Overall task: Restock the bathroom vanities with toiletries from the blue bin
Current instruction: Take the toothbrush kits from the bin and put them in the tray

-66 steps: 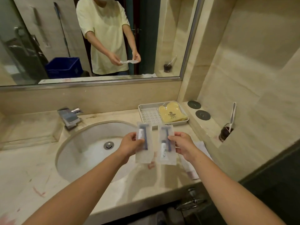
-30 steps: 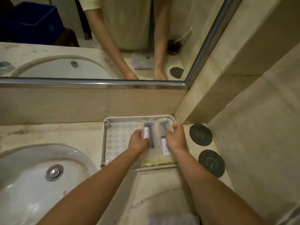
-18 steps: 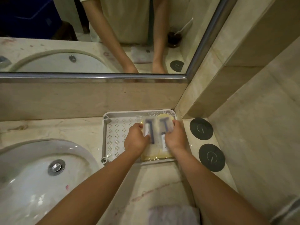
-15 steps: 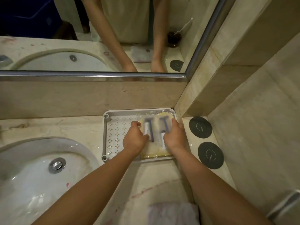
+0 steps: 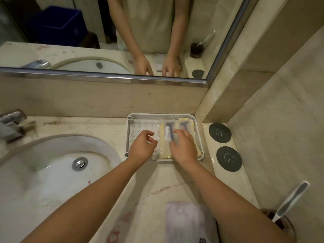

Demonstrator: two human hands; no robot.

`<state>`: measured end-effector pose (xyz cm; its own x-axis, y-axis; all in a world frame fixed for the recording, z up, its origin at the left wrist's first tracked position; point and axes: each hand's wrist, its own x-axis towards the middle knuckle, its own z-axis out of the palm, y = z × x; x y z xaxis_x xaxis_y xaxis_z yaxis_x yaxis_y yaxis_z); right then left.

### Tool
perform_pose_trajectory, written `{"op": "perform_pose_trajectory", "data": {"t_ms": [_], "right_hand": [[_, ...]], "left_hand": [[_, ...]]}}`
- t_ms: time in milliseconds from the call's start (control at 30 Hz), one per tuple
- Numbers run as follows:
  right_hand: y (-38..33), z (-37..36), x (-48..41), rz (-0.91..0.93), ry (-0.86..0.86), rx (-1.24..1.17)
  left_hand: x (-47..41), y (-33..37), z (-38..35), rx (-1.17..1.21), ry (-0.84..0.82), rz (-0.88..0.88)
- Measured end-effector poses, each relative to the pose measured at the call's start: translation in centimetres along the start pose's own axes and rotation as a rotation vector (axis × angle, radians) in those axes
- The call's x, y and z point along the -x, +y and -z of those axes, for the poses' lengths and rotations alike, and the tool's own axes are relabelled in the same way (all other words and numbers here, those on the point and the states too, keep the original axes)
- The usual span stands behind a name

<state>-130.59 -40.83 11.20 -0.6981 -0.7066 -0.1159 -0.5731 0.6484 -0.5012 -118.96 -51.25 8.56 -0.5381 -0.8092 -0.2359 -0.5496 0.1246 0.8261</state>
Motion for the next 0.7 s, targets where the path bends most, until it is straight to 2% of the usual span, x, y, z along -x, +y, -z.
{"op": "perform_pose_trajectory", "data": {"t_ms": [200, 467, 700], "right_hand": [[-3.3, -1.7, 2.3, 0.124, -0.038, -0.035], [-9.9, -4.8, 6.6, 0.318, -0.185, -0.015], [-16.8, -7.8, 12.3, 0.507, -0.325, 0.079]], "left_hand": [[3.1, -2.4, 3.7, -0.038, 0.079, 0.011], [9.2, -6.6, 10.8, -0.036, 0.229, 0.091], [16.6, -11.1, 18.1, -0.154, 0.323, 0.161]]}}
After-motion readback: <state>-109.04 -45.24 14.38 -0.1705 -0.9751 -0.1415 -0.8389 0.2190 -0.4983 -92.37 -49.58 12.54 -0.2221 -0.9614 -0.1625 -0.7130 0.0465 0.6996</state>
